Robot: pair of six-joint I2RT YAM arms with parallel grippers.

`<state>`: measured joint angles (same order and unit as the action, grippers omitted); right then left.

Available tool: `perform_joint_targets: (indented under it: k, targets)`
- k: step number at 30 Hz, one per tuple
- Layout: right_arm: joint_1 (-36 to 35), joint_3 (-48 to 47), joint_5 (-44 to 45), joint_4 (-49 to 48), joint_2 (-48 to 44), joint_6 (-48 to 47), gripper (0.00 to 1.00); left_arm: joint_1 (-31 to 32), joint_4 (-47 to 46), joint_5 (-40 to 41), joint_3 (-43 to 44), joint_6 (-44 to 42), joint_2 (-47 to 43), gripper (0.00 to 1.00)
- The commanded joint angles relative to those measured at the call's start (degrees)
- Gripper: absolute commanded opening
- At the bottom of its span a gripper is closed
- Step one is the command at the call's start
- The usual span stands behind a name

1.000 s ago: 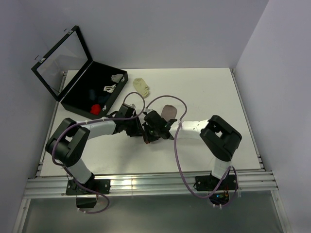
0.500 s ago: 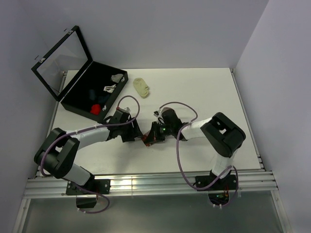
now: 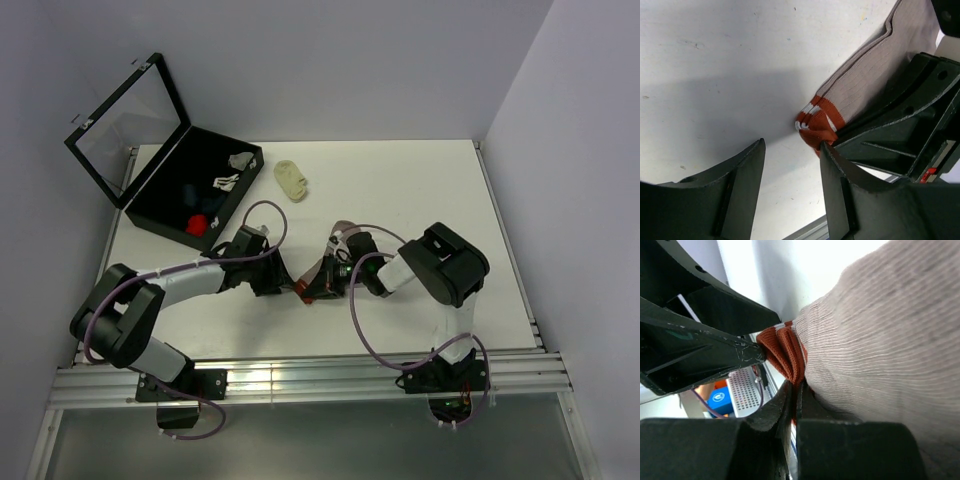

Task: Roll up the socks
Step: Roll the sock at the center of the board.

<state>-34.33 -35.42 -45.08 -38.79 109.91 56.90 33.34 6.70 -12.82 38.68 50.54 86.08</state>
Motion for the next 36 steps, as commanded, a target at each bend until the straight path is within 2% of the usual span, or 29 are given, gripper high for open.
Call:
perform_joint_targets:
  k: [1, 10, 19, 21, 24, 25, 27, 31, 34, 36]
  targets:
    - [1.19, 1.49, -0.62, -4.54, 1.62, 1.36, 0.00, -0.03, 0.16, -1.68, -0.71, 0.17, 1.37, 0.54]
    - [2.77, 5.71, -1.33, -14.65, 5.93, 7.25, 0.00, -0.03, -3.01, -3.79, -1.50, 0.08, 2.69, 0.53]
    - [2.77, 4.57, -0.01, -9.30, 4.62, 3.48, 0.00, 0.06, -4.85, -4.41, -0.18, -0.36, 8.39, 0.41]
    - [2.69, 3.96, 0.86, -6.22, 3.65, 1.82, 0.02, 0.14, -4.94, -3.97, -0.09, -0.36, 9.19, 0.39]
    - [2.69, 2.73, 2.01, -1.05, 1.54, -1.43, 0.08, 0.14, -4.24, -3.27, 0.43, -0.27, 11.03, 0.29]
    - [2.60, 2.29, 2.88, 2.54, 0.15, -2.32, 0.14, 0.23, -3.54, -2.74, 0.52, -0.01, 11.91, 0.16]
    - [2.07, 0.19, 4.38, 7.38, -1.35, -6.43, 0.20, 0.23, -2.57, -2.30, 1.22, 0.17, 12.53, 0.06]
    - [0.05, -4.30, 10.60, 20.22, -6.35, -14.35, 0.35, 0.49, -0.38, -0.63, 2.72, -0.18, 12.79, 0.01]
    - [-2.22, -7.55, 17.71, 31.71, -10.48, -19.72, 0.43, 0.58, 2.61, 1.04, 4.21, -0.27, 12.53, 0.01]
    - [-3.46, -9.22, 22.03, 35.25, -12.69, -22.01, 0.46, 0.58, 4.72, 1.83, 5.27, -0.27, 12.27, 0.01]
